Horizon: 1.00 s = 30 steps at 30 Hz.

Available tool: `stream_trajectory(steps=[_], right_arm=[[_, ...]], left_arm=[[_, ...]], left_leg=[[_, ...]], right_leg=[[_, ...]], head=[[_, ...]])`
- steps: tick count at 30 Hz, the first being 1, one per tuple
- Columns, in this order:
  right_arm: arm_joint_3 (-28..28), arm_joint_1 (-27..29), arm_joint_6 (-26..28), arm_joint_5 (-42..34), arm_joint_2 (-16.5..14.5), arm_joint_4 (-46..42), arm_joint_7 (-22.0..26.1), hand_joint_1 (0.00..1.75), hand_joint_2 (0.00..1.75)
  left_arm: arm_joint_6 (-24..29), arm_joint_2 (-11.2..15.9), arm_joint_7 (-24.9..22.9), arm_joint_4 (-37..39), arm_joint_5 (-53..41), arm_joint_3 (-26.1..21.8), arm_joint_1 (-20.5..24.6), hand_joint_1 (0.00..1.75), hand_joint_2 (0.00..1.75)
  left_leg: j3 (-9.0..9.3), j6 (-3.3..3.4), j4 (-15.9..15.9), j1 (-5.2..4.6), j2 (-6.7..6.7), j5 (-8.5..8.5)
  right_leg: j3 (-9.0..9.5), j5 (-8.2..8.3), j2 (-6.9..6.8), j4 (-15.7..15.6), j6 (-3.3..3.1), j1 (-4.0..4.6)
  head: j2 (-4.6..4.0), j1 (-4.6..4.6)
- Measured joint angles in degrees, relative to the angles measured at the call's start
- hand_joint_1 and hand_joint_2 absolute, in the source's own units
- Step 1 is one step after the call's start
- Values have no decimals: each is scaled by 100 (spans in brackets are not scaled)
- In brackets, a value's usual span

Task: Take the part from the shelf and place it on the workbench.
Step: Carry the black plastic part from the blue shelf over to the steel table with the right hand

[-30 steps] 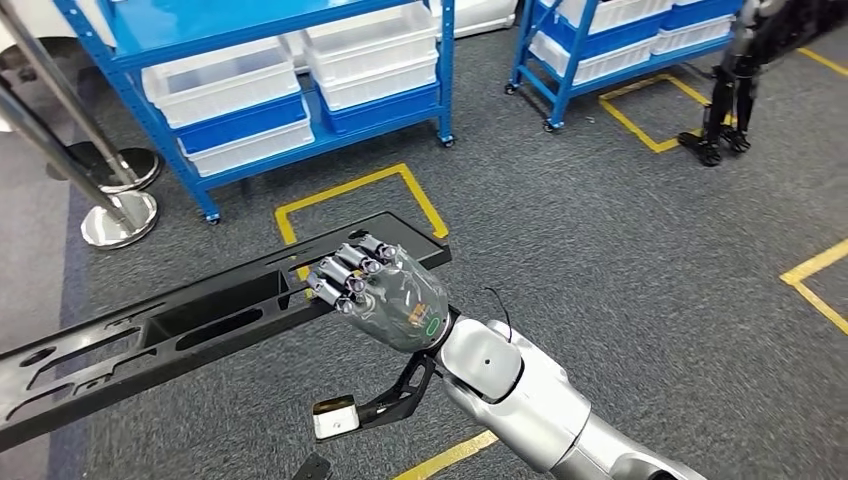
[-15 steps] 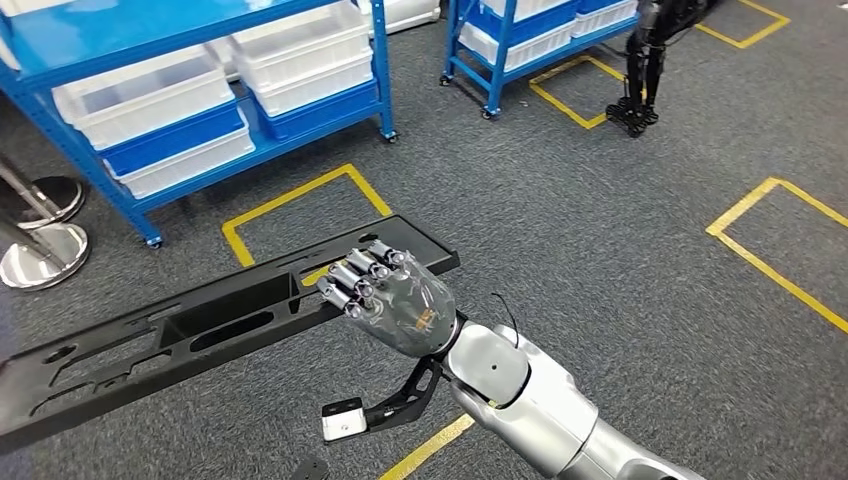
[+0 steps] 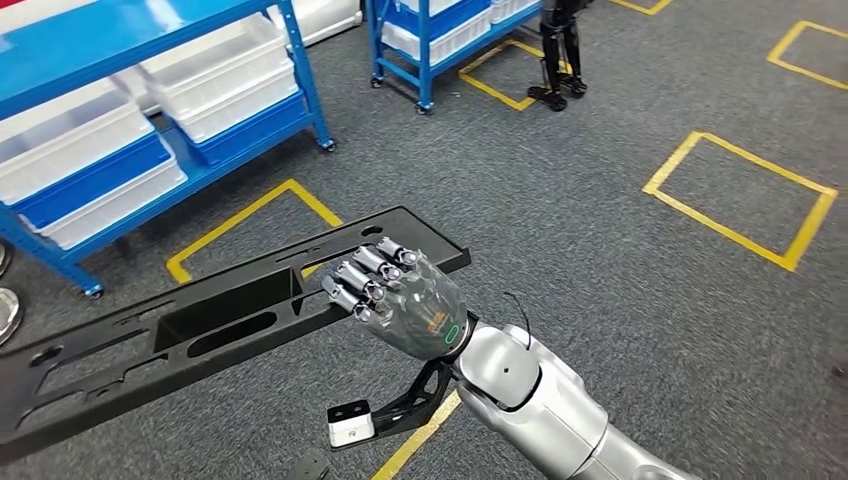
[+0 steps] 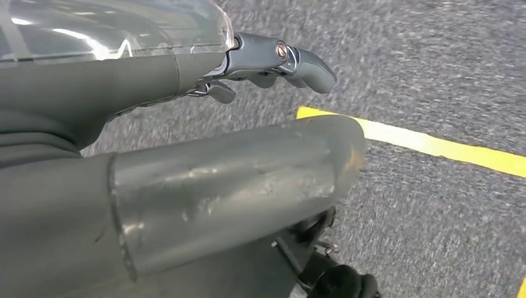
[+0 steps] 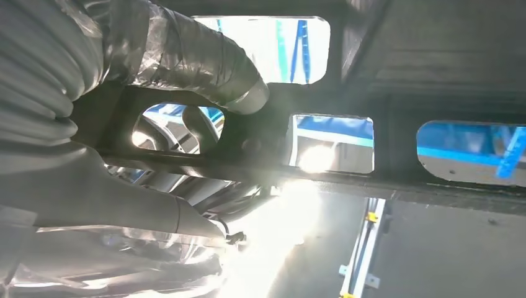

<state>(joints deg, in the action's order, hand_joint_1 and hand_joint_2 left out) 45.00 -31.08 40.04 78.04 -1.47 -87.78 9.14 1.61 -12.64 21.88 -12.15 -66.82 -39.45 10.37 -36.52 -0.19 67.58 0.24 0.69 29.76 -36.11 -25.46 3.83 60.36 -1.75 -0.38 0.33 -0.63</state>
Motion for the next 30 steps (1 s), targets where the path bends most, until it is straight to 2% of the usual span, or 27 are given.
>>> stream_trajectory(steps=[2, 3, 4, 5, 6, 7, 8, 9, 11, 12, 13, 14, 16, 17, 18, 19, 21, 23, 25, 26, 27, 28, 29, 30], right_arm=[[-31, 2, 0, -1, -1, -54, 20, 175, 175], [-46, 3, 0, -1, -1, -73, 28, 175, 175], [-63, 8, 0, -1, 0, -87, 35, 175, 175], [-80, 16, 0, 2, 0, -98, 44, 175, 175], [-98, 26, 1, 4, 3, -113, 54, 175, 175], [-116, 31, 1, 7, 5, -128, 63, 175, 175], [-134, 34, 2, 7, 7, -145, 73, 175, 175], [-152, 39, 2, 4, 9, -159, 81, 175, 175], [-196, 68, 2, -1, 10, -174, 98, 175, 175], [-219, 94, 1, -1, 12, -175, 109, 175, 175], [-237, 118, 1, -1, 14, -175, 120, 175, 175], [-250, 134, 0, -1, 16, -175, 130, 175, 175], [-267, 143, 0, -1, 18, -188, 140, 175, 175], [-277, 143, 0, -1, 16, -201, 142, 175, 175], [-288, 144, 0, -1, 14, -213, 142, 175, 175], [-299, 146, 0, -1, 13, -221, 142, 175, 175], [-320, 151, 0, -1, 11, -228, 144, 175, 175], [-333, 151, 0, 3, 5, -236, 152, 175, 175], [-340, 154, 0, 18, -10, -240, 165, 175, 175], [-345, 164, 0, 32, -19, -240, 170, 175, 175], [-353, 180, 0, 45, -23, -239, 174, 175, 175], [-364, 199, 0, 60, -25, -239, 175, 175, 175], [-378, 216, 0, 74, -25, -238, 175, 175, 175], [-391, 226, 0, 85, -28, -239, 175, 175, 175]], left_arm=[[1, 25, 12, 0, 1, 13, 18, 0, 0], [2, 34, 15, 0, 1, 20, 23, 0, 0], [2, 40, 17, 0, 1, 26, 26, 0, 0], [4, 42, 20, 0, 0, 31, 31, 0, 0], [5, 43, 22, 0, -1, 37, 41, 0, 0], [7, 44, 26, 0, -1, 44, 54, 0, 0], [8, 44, 29, 0, -3, 54, 66, 0, 0], [6, 46, 31, 0, -7, 64, 73, 0, 0], [1, 55, 31, 0, -16, 78, 59, 0, 0], [-3, 61, 31, 0, -20, 81, 51, 0, 0], [-5, 66, 31, 0, -21, 84, 46, 0, 0], [-8, 68, 31, 0, -23, 87, 46, 0, 0], [-14, 69, 31, 0, -26, 93, 52, 0, 0], [-16, 72, 31, 0, -27, 95, 55, 0, 0], [-17, 74, 30, 0, -28, 96, 59, 0, 0], [-17, 77, 30, 0, -28, 97, 64, 0, 0], [-17, 79, 28, 0, -29, 99, 78, 0, 0], [-18, 80, 22, 0, -32, 105, 88, 0, 0], [-22, 88, -5, 0, -40, 116, 75, 0, 0], [-28, 97, -25, 0, -45, 121, 63, 0, 0], [-35, 105, -43, 0, -50, 125, 52, 0, 0], [-44, 115, -55, 0, -54, 128, 45, 0, 0], [-51, 125, -64, 0, -57, 133, 45, 0, 0], [-57, 137, -69, 0, -59, 140, 52, 0, 0]], left_leg=[[300, 61, -652, 2, 256, -252], [371, 80, -814, -4, 341, -279], [394, 92, -860, -12, 359, -269], [409, 108, -909, -16, 306, -286], [424, 131, -957, -9, 238, -317], [442, 161, -1015, 2, 172, -353], [456, 192, -1070, 12, 99, -387], [459, 212, -1096, 14, 26, -406], [440, 229, -1096, 3, -122, -410], [430, 227, -1087, 2, -200, -407], [421, 221, -1075, 4, -278, -399], [414, 210, -1054, 8, -351, -385], [402, 162, -986, 2, -475, -335], [394, 130, -944, -13, -523, -305], [388, 97, -909, -30, -568, -281], [385, 68, -893, -44, -616, -268], [395, 9, -877, -34, -680, -240], [330, -50, -687, 1, -502, -70], [79, -87, -99, 27, -236, 274], [-92, -93, 267, 32, -175, 430], [-225, -92, 544, 31, -146, 508], [-283, -78, 647, 31, -129, 479], [-242, -50, 537, 27, -110, 345], [-107, -6, 233, 17, -60, 137]], right_leg=[[-19, 24, 125, 2, 39, -9], [-40, 44, 181, -3, 71, -24], [-62, 70, 239, -17, 112, -40], [-78, 96, 295, -37, 154, -53], [-90, 94, 263, -36, 185, -52], [-117, 45, 163, 11, 212, -40], [-186, -72, 19, 162, 231, -25], [-301, -245, -151, 426, 242, -19], [-607, -581, -301, 1103, 278, -31], [-700, -638, -328, 1321, 296, -43], [-699, -592, -352, 1350, 313, -54], [-582, -453, -393, 1159, 327, -65], [-188, -161, -605, 468, 328, -55], [-49, -87, -693, 202, 298, -44], [15, -71, -745, 61, 261, -27], [8, -93, -732, 39, 216, -5], [-13, -65, -609, 29, 140, -12], [-17, -35, -498, 10, 73, -32], [-30, -12, -379, 3, 25, -36], [-40, -4, -311, 4, 8, -28], [-46, 2, -237, 5, -2, -17], [-49, 8, -161, 6, -8, -3], [-48, 13, -85, 6, -11, 10], [-46, 19, -12, 6, -11, 20]], head=[[0, -1], [0, -1], [0, -2], [0, -3], [0, -1], [0, -1], [0, 1], [0, 1], [0, 1], [0, 1], [0, 1], [0, 1], [0, 2], [0, 0], [0, -1], [0, -2], [0, -2], [0, -2], [0, -2], [0, -2], [0, -2], [0, -2], [0, -2], [0, -2]])
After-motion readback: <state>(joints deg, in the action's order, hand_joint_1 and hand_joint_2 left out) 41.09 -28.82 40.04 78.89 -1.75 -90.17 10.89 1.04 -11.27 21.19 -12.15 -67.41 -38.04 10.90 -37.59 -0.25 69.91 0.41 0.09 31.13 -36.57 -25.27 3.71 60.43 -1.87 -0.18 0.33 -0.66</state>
